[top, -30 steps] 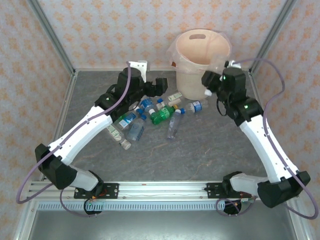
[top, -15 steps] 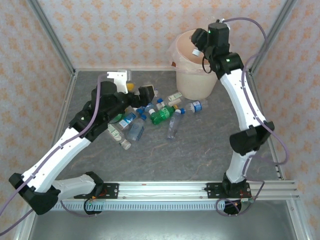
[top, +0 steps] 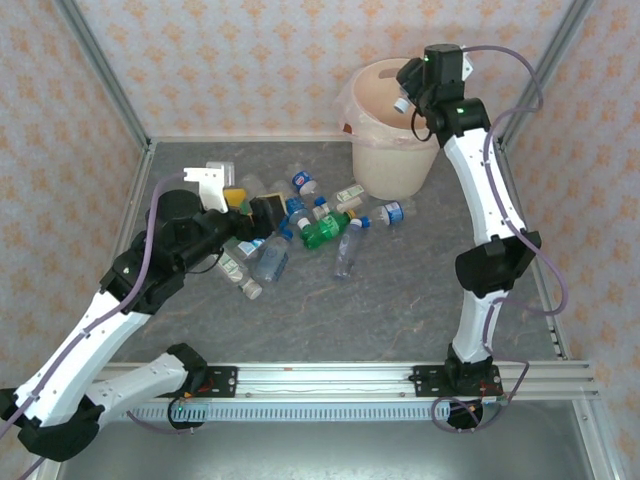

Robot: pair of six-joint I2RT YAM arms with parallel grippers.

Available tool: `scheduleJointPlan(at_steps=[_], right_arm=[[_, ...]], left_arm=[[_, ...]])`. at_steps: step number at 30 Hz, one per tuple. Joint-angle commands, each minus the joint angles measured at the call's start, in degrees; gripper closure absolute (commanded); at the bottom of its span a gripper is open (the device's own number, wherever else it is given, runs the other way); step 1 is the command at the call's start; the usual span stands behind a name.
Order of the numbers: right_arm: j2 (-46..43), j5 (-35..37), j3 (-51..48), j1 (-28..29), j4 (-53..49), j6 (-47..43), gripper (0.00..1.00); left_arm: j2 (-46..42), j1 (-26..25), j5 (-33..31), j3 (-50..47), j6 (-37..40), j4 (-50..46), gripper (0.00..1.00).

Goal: Put the plastic bottles in the bin

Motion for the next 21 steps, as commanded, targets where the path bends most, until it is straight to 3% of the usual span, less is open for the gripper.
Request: scheduleJointPlan(at_steps=[1, 7, 10, 13, 21], right_arm=[[0.99, -0.10, 2.12, -0.13, -1.26, 0.73, 0.38], [2.38, -0.69, 2.84, -0.66, -1.36, -0.36, 0.34], [2.67, -1.32, 3.73, -0.92, -1.66, -1.56, 0.21], [2.43, -1.68, 5.01, -1.06, -2.25, -3.20, 0.01], [-4.85, -4.28, -0.07, -1.05, -3.14, -7.73, 0.00]], left_arm=[[-0.62, -0.19, -1.17, 0.00, -0.48, -3.01, 0.01], [0.27, -0.26, -1.29, 0.58, -1.23, -3.49, 0.01], [0.77, -0.23, -2.62, -0.20, -3.46, -2.64, 0.01], [1.56, -0.27, -3.58, -1.39, -4.86, -2.10, 0.01], [7.55, -0.28, -0.62, -4.51, -6.91, 2.01, 0.01]])
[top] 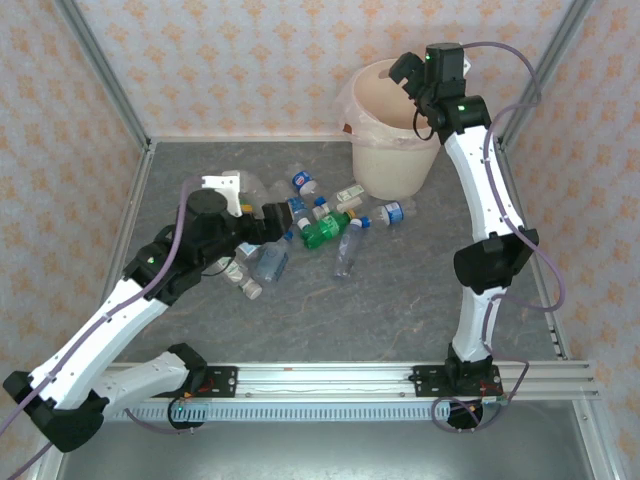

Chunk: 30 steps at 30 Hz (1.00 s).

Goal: Put the plastic bottles in the bin

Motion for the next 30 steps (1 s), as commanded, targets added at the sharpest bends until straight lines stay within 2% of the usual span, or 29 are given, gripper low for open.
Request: scheduleJointPlan(at_steps=[1, 6, 10, 19, 24, 30], right_arm=[[-6.98, -2.15, -3.66, -0.26, -0.89, -3.43, 0.00], [-15.41, -4.97, -14.65, -0.01, -0.07, -4.73, 0.00], [-24.51, -5.16, -28.96, 2.01, 3.44, -4.88, 0.00], [-43.22, -4.84, -61.93, 8.91, 13.30, 5.78, 0.00], [-48.16, -4.53, -74.81, 12.81, 17.29, 11.64, 0.00], [-46.63, -4.31, -83.32, 18.54, 21.84, 17.70, 0.00]], left_arm=[[2.69, -0.28, 1.39, -0.78, -1.79, 3.65, 0.01], [7.60, -0.74, 4.42, -1.47, -2.91, 7.93, 0.01], [12.18, -1.40, 6.76, -1.09, -2.23, 8.95, 0.02], [16.61, -1.59, 14.01, -1.67, -2.16, 16.30, 0.01], [17.14, -1.59, 14.33, -0.60, -1.01, 16.03, 0.01], [15.61, -1.51, 13.49, -0.04, 0.50, 14.71, 0.01]])
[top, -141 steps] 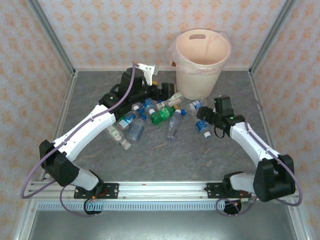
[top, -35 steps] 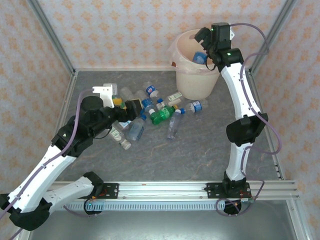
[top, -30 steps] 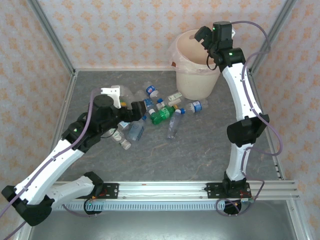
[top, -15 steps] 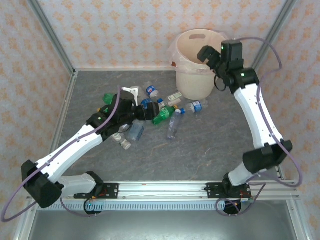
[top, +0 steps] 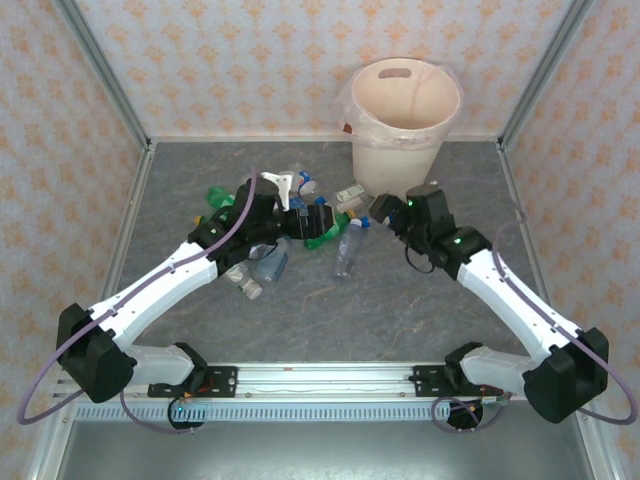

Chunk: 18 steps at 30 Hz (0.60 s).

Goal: Put the plastic bottles in the bin

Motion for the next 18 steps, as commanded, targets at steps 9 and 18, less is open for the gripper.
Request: scheduleJointPlan(at_steps=[9, 18], right_arm=[[13.49, -1.88, -2.20, 7.10, 9.98, 7.98, 0.01], [25.90, -4.48, 2.41, 8.20, 11.13, 7.90, 0.18]], left_arm=[[-6.33, -0.39, -0.95, -0.89, 2.33, -0.48, 0.01], [-12.15, -0.24, -3.75, -4.61, 3.05, -1.86, 0.01]])
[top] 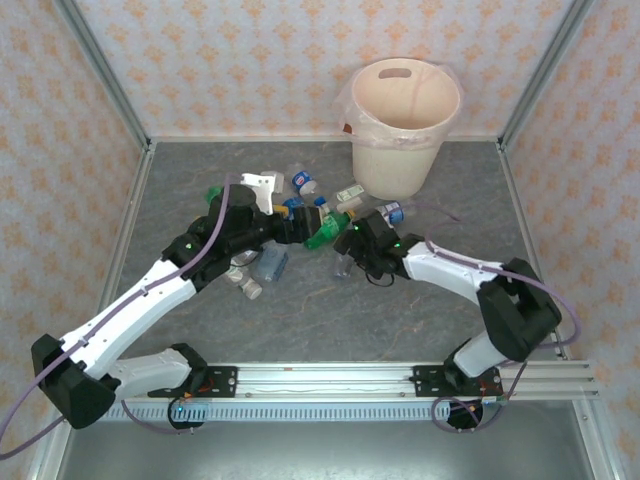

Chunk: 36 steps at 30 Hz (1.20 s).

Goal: Put the plastic bottles in the bin

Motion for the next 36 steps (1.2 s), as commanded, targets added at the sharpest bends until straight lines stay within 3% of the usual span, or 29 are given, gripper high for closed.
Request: scheduleJointPlan(at_steps=[1, 10, 16, 25, 36], right_arm=[[3.16, -0.54, 2.73, 0.39, 1.11, -0.12, 0.19], [8.39, 0.37, 4.39, 0.36, 1.24, -0.79, 0.21], [10.60, -0.11, 5.43, 0.35, 1.41, -0.79, 0.28], [8.90, 1.22, 5.93, 0.35, 0.07, -1.12, 0.41], [1.64, 4.59, 7.36, 2.20, -6.92, -3.71, 0.43]], left_arm=[[-2.16, -0.26, -2.02, -1.49, 1.14, -1.27, 0.01], [-4.53, -0.15, -3.54, -2.26, 2.47, -2.87, 0.01], [-4.71, -0.06, -3.92, -1.90, 3.39, -4.00, 0.01], [-3.90, 0.45, -4.89, -0.40, 4.54, -5.20, 0.01], [0.60, 0.90, -4.76, 3.27, 4.69, -2.58, 0.01]])
